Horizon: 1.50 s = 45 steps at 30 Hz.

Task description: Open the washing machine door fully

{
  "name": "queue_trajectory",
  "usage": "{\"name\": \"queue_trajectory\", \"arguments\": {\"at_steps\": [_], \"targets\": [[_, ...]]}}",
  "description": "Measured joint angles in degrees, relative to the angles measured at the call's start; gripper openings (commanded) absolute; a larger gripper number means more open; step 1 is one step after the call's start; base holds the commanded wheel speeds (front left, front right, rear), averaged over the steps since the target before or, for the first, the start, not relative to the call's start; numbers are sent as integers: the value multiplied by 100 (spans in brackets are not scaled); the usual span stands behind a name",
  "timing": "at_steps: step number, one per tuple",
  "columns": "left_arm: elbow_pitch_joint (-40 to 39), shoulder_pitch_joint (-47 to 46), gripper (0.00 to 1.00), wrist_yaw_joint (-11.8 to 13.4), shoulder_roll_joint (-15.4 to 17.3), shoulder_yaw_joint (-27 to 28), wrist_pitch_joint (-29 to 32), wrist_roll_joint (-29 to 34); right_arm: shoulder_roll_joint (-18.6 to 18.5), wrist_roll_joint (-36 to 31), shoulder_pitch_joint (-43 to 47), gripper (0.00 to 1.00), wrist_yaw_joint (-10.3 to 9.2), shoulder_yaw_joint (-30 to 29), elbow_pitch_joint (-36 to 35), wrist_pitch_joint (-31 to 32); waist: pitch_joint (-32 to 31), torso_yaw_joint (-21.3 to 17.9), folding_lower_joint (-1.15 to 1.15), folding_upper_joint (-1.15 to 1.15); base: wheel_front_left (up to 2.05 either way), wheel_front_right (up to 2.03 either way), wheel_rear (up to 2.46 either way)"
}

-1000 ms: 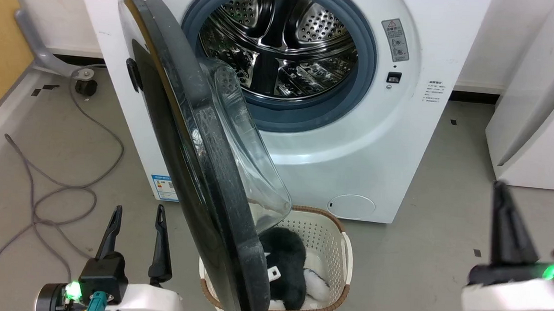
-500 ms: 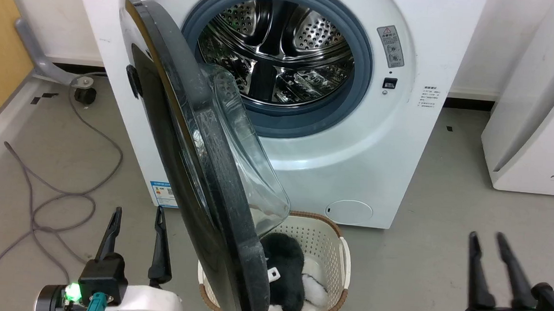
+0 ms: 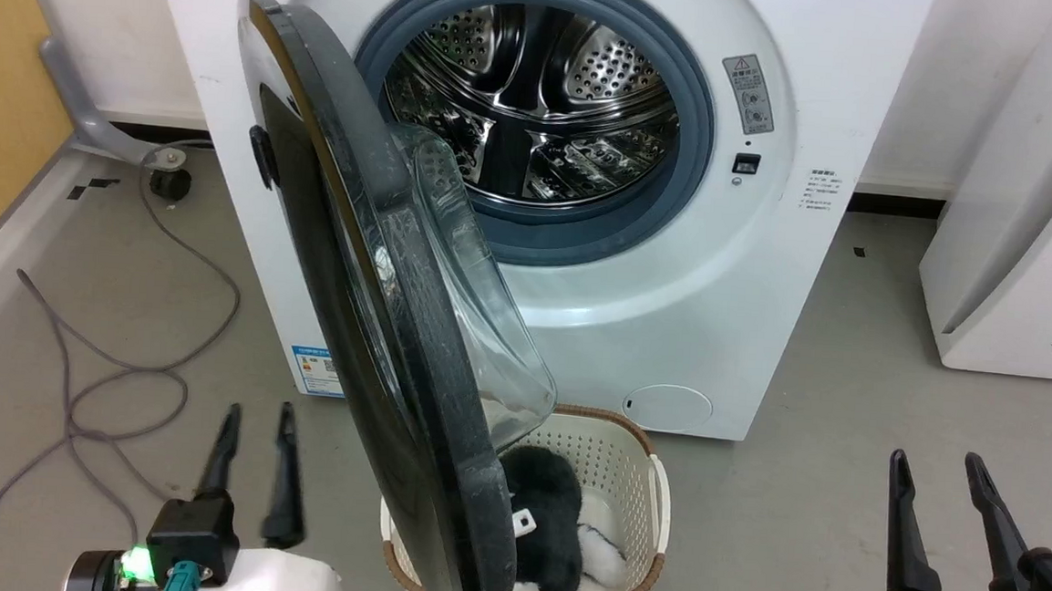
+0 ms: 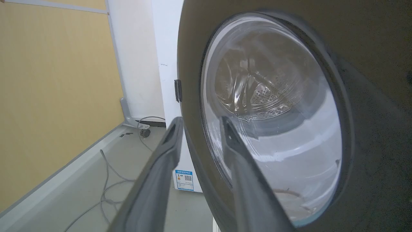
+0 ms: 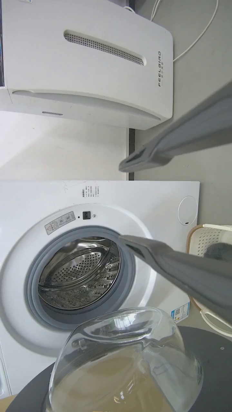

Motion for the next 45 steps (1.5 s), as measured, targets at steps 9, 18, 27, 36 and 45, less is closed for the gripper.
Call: {"name": "queue_trajectory", "arguments": {"at_steps": [9,18,27,36,45], "targets": [[-388,-115,0,-25,23,110,-1,115,1,-253,1,100,0,-43,-15,0,-8,22,0,0,0,0,0],[-1485,-476,0,-59,111,42,-1,308,2,-352,0,100,0,-33,-44,0,-14,2,0,0,0,0,0],[-2297,-662,0,-222,113,-694,-7,423,3,-356,0,100,0,-14,-66,0,-18,-2,0,0,0,0,0],[-2548,-727,0,-393,81,-1601,-8,474,4,-356,-1,100,0,-20,-89,0,19,-7,0,0,0,0,0],[-2468,-747,0,-509,51,-2369,-7,437,4,-356,-3,100,0,-16,-89,0,27,-4,1,0,0,0,0]]}}
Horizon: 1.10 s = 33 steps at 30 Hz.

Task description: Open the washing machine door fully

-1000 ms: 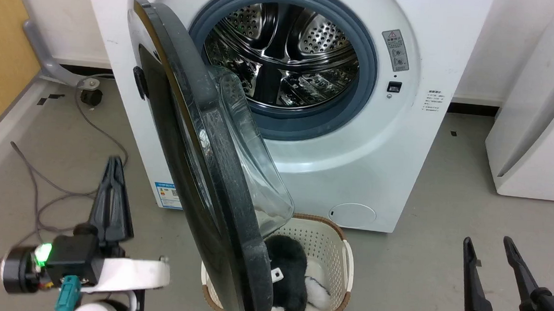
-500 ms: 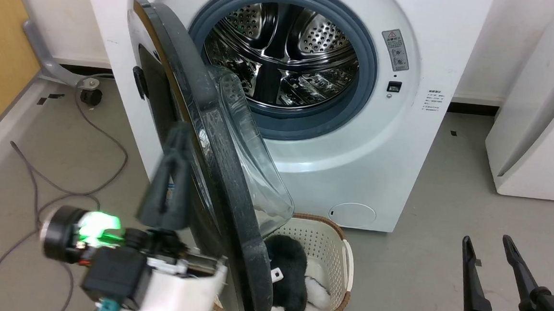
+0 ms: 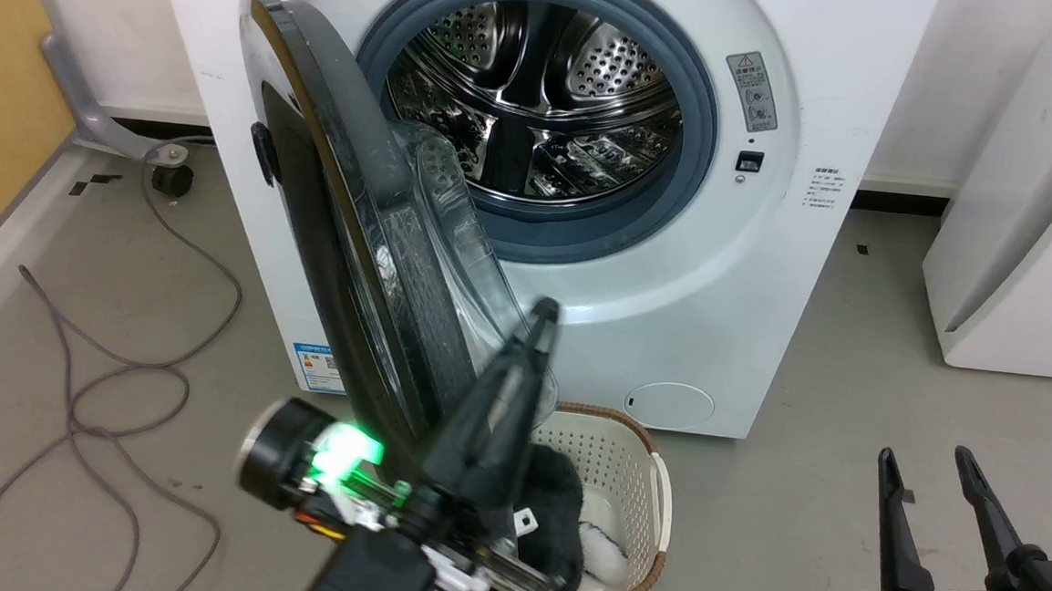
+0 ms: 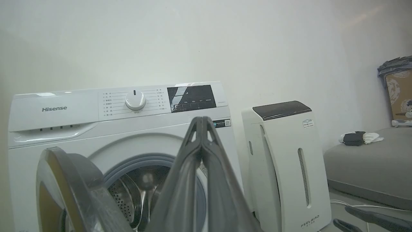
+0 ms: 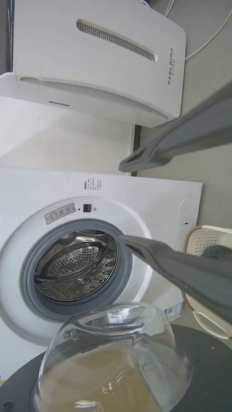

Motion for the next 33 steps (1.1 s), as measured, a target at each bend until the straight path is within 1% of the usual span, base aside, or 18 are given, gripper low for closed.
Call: {"name": "queue_trajectory", "arguments": {"at_steps": [8,12,18,25,33], "targets": [[222,81,0,-124,-15,-601,0,-40,0,1,-7,100,0,41,5,0,-2,-21,0,0,0,0,0],[381,229,0,-133,-19,-891,-1,-41,0,18,-7,100,0,48,18,0,7,-30,0,0,0,0,0],[621,373,0,-202,48,-1123,-1,-44,0,18,-7,100,0,25,42,0,8,18,0,0,0,0,0],[1106,521,0,-196,101,-1198,0,-143,0,18,-7,100,0,34,58,0,23,60,0,0,0,0,0],[1607,670,0,-42,125,-910,0,-304,0,18,-7,100,0,10,93,0,75,110,0,0,0,0,0]]}}
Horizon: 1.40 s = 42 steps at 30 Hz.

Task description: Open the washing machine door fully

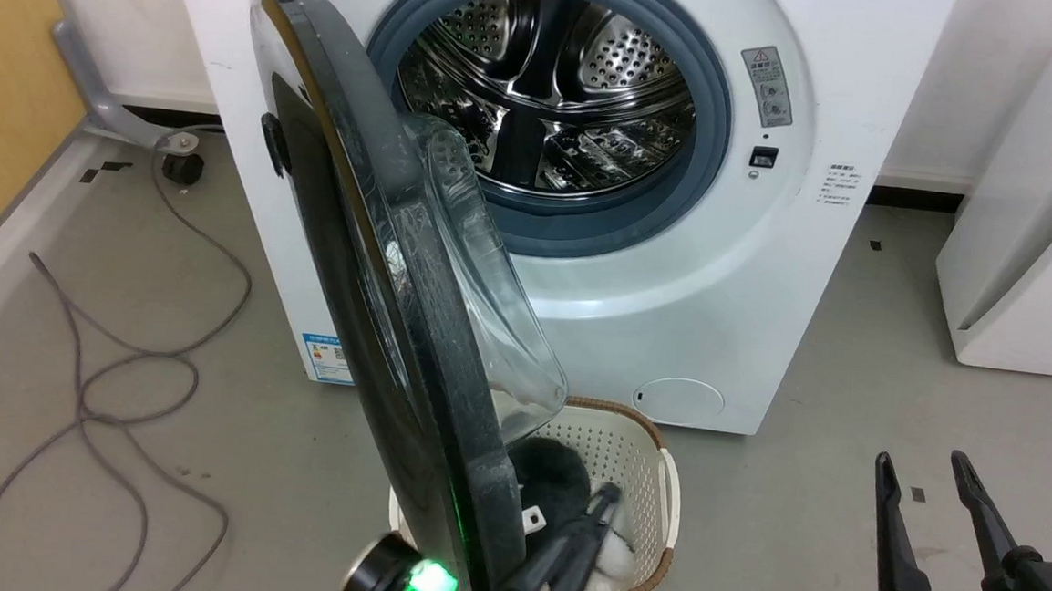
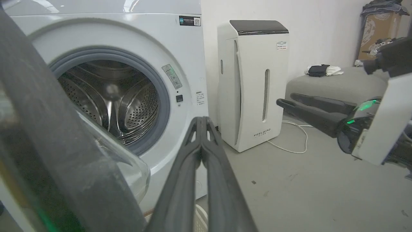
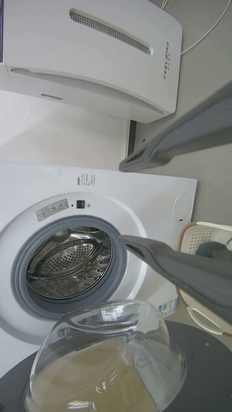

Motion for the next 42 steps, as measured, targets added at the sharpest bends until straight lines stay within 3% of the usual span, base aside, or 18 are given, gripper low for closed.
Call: {"name": "queue_trajectory", "arguments": {"at_steps": [14,31,42], "targets": [[214,158,0,101,5,364,0,-91,1,0,0,100,0,-121,31,0,66,304,0,0,0,0,0],[145,360,0,81,85,537,-43,-38,3,51,-9,100,0,-138,99,0,97,1109,-1,0,0,0,0],[110,513,0,218,219,859,-35,-48,5,127,-10,100,0,-109,130,0,119,1607,0,0,0,0,0]]}}
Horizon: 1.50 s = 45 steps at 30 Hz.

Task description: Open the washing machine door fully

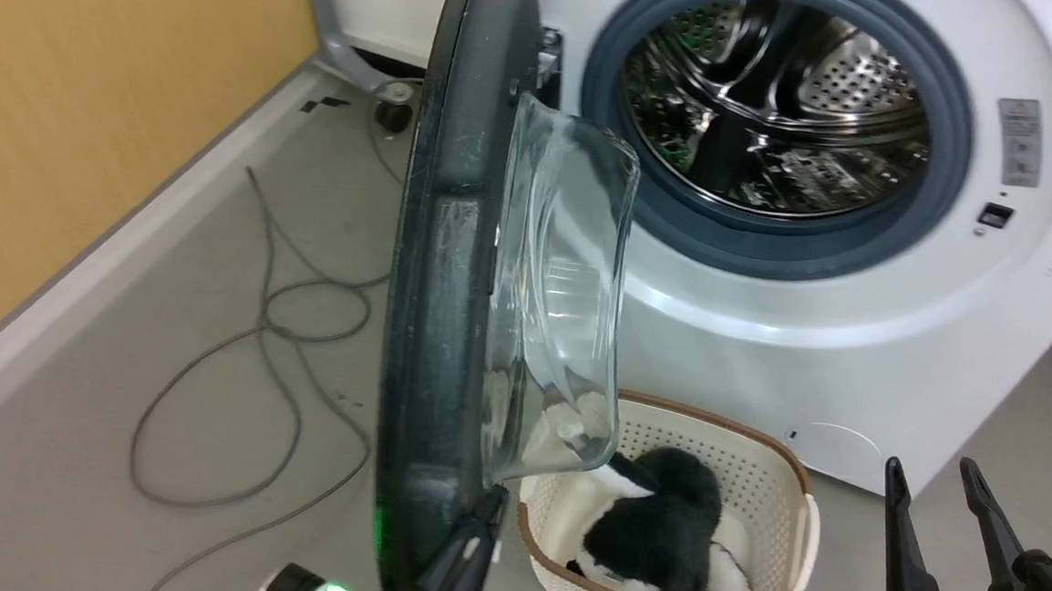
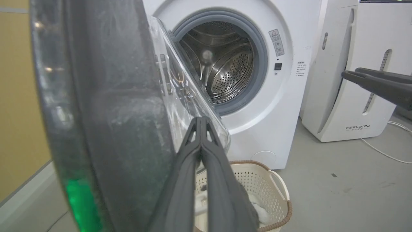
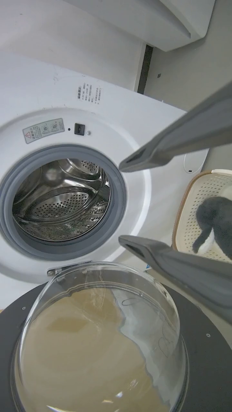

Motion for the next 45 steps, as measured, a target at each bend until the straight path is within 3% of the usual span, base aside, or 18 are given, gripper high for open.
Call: {"name": "queue_trajectory", "arguments": {"at_steps": [7,17,24,36,45], "targets": [[34,0,0,130,116,403,0,-58,0,-1,-4,100,0,-9,-1,0,58,196,0,0,0,0,0],[158,-52,0,263,237,1499,-7,-426,1,-41,-13,100,0,-47,-13,0,253,297,0,0,0,0,0],[376,-281,0,257,278,2121,1,-491,2,-158,-124,100,0,-83,-47,0,479,372,0,0,0,0,0],[937,-1010,0,149,15,3390,1,-694,2,-453,-557,100,0,-22,-162,0,1109,352,0,0,0,0,0],[1344,-1656,0,-25,-10,4341,1,-709,2,-617,-747,100,0,2,-189,0,1485,251,0,0,0,0,0]]}}
